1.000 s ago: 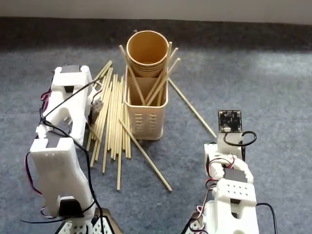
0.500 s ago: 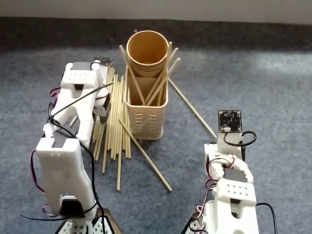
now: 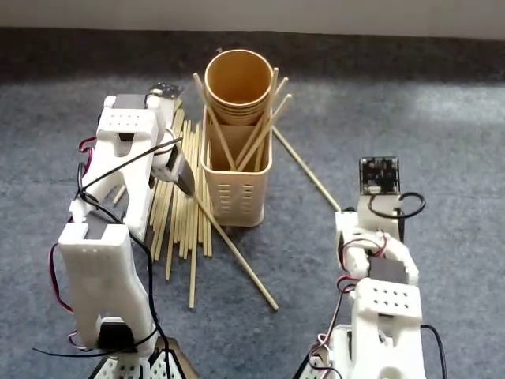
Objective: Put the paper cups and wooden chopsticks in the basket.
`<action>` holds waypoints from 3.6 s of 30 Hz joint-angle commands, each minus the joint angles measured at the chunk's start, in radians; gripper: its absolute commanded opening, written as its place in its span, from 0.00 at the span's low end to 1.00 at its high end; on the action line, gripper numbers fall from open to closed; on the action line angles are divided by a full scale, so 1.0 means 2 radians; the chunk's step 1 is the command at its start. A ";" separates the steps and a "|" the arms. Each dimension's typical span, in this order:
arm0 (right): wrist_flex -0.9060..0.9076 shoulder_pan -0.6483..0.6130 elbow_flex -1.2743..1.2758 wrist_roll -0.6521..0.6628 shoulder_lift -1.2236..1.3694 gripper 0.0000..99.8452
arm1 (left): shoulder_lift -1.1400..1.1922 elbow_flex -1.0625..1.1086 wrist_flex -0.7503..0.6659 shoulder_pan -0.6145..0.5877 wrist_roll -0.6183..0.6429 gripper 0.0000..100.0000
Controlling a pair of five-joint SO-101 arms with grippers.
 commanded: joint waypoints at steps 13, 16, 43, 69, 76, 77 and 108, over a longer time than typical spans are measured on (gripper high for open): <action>0.043 -0.063 -0.328 0.116 0.453 0.28 | 0.026 0.012 -0.049 -0.035 -0.008 0.26; 0.073 -0.056 -0.369 0.142 0.505 0.28 | 0.026 0.012 -0.049 -0.033 -0.008 0.26; 0.125 -0.024 -0.518 -0.103 0.140 0.00 | 0.030 0.015 -0.060 -0.028 -0.007 0.25; -0.212 -0.281 -0.136 -0.128 -0.036 0.00 | 0.030 0.016 -0.057 -0.029 -0.007 0.25; -0.211 -0.280 -0.128 -0.096 0.045 0.12 | 0.030 0.016 -0.057 -0.029 -0.007 0.25; -0.211 -0.280 -0.128 -0.096 0.049 0.15 | 0.030 0.016 -0.057 -0.029 -0.007 0.25; 0.108 0.066 -0.126 0.042 0.166 0.17 | 0.166 -0.211 0.089 0.001 -0.021 0.25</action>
